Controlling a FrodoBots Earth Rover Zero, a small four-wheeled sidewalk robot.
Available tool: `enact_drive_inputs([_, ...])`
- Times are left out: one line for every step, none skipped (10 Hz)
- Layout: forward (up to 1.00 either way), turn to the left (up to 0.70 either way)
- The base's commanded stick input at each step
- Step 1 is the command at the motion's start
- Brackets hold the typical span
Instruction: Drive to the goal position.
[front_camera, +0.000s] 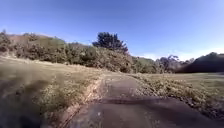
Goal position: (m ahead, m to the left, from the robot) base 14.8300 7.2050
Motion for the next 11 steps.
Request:
enact_drive_inputs([0.70,-0.01])
enact_drive_inputs([0.70,-0.01])
enact_drive_inputs([0.70,0.00])
enact_drive_inputs([0.70,0.00])
enact_drive_inputs([0.70,0.00])
enact_drive_inputs([0.70,0.00])
enact_drive_inputs([0.70,0.00])
enact_drive_inputs([0.70,0.00])
enact_drive_inputs([0.70,0.00])
enact_drive_inputs([0.70,0.00])
enact_drive_inputs([0.70,0.00])
